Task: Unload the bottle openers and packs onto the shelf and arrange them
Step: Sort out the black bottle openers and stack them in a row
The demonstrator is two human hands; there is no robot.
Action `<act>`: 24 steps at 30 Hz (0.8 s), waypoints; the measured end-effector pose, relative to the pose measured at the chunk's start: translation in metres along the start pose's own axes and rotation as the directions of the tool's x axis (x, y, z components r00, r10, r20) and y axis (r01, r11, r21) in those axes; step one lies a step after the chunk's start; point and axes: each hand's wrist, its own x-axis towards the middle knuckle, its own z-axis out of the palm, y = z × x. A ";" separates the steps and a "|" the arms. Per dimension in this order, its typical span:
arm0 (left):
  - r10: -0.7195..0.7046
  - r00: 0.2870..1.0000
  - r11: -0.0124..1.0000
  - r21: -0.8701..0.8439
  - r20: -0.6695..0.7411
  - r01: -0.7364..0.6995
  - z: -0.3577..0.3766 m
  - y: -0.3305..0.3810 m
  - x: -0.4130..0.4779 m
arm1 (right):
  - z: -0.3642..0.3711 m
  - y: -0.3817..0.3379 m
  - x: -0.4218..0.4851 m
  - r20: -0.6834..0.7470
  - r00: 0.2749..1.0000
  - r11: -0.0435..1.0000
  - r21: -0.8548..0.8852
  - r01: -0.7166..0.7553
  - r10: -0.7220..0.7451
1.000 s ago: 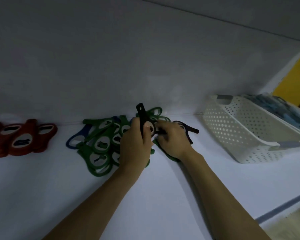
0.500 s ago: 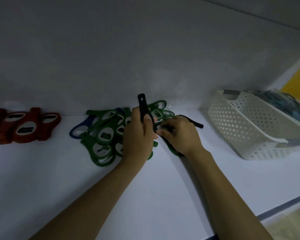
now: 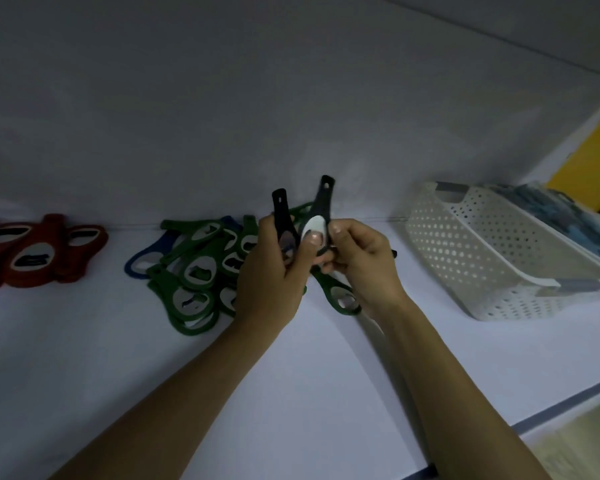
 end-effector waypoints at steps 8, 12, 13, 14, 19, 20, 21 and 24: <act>-0.068 0.998 0.998 -0.007 0.005 0.068 -0.001 -0.001 0.001 | -0.025 0.017 0.013 -0.428 0.896 0.744 -0.636 -0.205 -0.119; -0.059 0.998 0.998 0.019 0.021 0.059 0.001 0.001 0.000 | -0.041 0.028 0.018 -0.341 0.938 0.215 -0.913 -0.347 0.063; -0.058 0.998 0.998 0.015 0.028 0.058 0.001 0.001 0.000 | -0.040 0.028 0.018 -0.351 0.934 0.230 -0.906 -0.355 0.061; -0.060 0.998 0.998 0.004 0.034 0.060 0.001 0.001 0.000 | -0.040 0.028 0.019 -0.361 0.932 0.253 -0.900 -0.356 0.027; -0.051 0.997 0.999 0.001 0.051 0.051 0.001 -0.002 -0.001 | -0.040 0.026 0.018 -0.389 0.921 0.411 -0.842 -0.349 -0.014; -0.049 0.997 0.999 0.002 0.054 0.049 0.001 -0.002 -0.001 | -0.039 0.025 0.017 -0.407 0.913 0.483 -0.799 -0.359 0.004; -0.053 0.997 0.999 -0.001 0.057 0.054 0.001 -0.001 -0.001 | -0.038 0.024 0.016 -0.427 0.904 0.542 -0.756 -0.367 0.016; -0.077 0.995 0.997 -0.024 0.062 0.078 0.001 0.000 -0.001 | -0.034 0.021 0.013 -0.450 0.891 0.651 -0.693 -0.309 -0.057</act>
